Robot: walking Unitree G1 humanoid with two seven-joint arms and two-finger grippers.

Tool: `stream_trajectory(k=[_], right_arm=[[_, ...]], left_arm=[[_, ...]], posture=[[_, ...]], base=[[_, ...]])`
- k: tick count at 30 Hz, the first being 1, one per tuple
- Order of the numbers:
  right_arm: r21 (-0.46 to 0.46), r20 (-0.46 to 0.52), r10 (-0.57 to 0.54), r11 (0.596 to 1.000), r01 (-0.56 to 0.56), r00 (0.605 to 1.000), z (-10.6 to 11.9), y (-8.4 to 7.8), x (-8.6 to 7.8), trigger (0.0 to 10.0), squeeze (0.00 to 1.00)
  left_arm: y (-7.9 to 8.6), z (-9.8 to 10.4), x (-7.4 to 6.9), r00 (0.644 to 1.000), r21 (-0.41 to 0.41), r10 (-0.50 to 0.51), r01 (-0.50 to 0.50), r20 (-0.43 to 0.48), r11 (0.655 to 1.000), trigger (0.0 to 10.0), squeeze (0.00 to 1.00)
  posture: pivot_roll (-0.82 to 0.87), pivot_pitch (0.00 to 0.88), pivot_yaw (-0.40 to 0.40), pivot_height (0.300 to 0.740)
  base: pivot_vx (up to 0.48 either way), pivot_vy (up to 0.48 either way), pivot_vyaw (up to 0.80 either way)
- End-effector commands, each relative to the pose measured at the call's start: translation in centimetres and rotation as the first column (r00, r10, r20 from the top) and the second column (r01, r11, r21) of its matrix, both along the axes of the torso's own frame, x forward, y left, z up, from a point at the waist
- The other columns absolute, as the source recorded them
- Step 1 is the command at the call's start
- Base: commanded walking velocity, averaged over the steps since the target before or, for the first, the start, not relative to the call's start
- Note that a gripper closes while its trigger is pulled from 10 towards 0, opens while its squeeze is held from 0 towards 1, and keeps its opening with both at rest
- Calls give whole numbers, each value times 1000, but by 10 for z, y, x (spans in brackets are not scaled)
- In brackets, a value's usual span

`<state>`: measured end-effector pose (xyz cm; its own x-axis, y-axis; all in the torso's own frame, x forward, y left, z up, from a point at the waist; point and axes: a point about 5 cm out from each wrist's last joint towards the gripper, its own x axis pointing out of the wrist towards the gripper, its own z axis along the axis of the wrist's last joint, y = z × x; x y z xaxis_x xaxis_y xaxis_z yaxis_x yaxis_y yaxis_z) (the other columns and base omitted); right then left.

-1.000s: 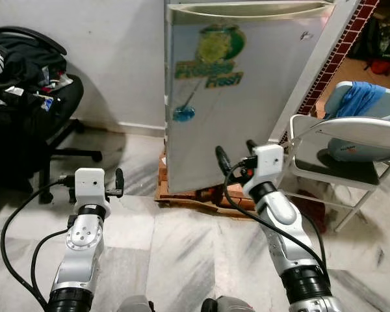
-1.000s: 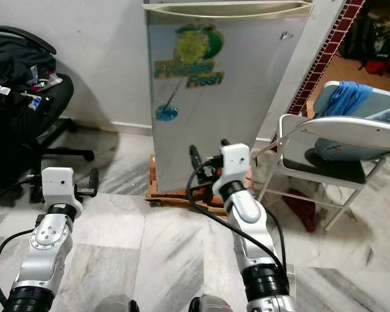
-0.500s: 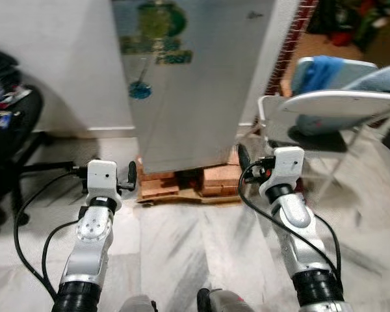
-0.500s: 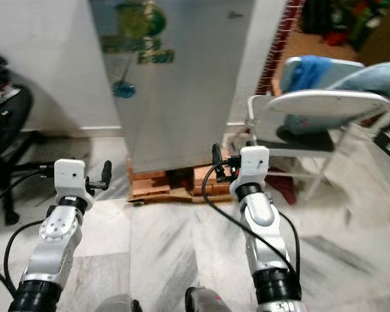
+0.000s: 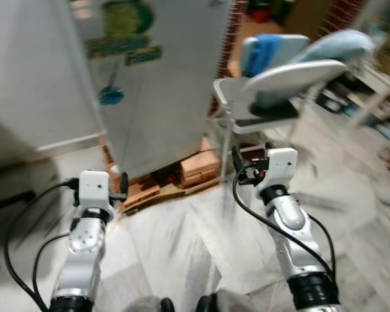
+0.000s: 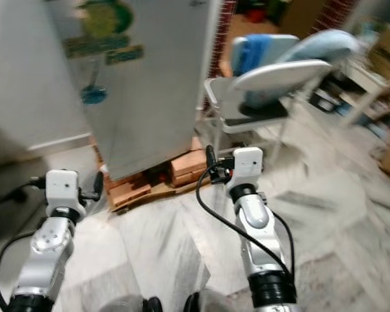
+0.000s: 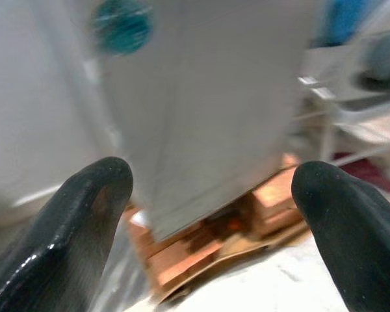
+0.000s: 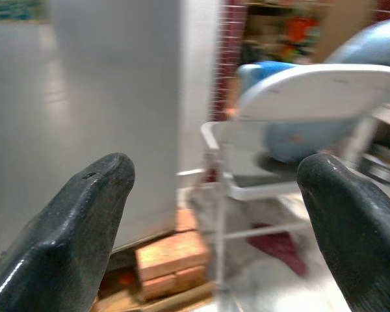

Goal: Restocking fridge

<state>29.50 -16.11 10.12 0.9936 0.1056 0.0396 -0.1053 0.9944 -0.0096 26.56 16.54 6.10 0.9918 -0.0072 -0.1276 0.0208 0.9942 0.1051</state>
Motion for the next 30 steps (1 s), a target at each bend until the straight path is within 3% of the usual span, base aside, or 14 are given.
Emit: stream_trajectory(k=[1,15,25,30], right_arm=[[8,15,2,1000,-2,1000,4,4,2,10000,0],[5,21,-16,1000,16,1000,5,0,3,10000,0],[14,-13,-44,999,44,999,-8,-3,-13,10000,0],[27,-29,-36,999,36,999,-13,3,-18,10000,0]], left_arm=[[11,2,0,1000,29,14,-14,1,999,10000,0],[11,3,5,1000,42,-1,1,1,999,10000,0],[26,-2,-6,998,55,54,-54,-8,997,10000,0],[28,-6,-9,998,54,58,-57,-18,997,10000,0]], posture=[[53,95,-31,740],[56,90,-27,740],[56,85,-24,740],[54,79,-27,740]], base=[[0,480,-800],[0,480,-800],[0,480,-783],[0,480,-91]])
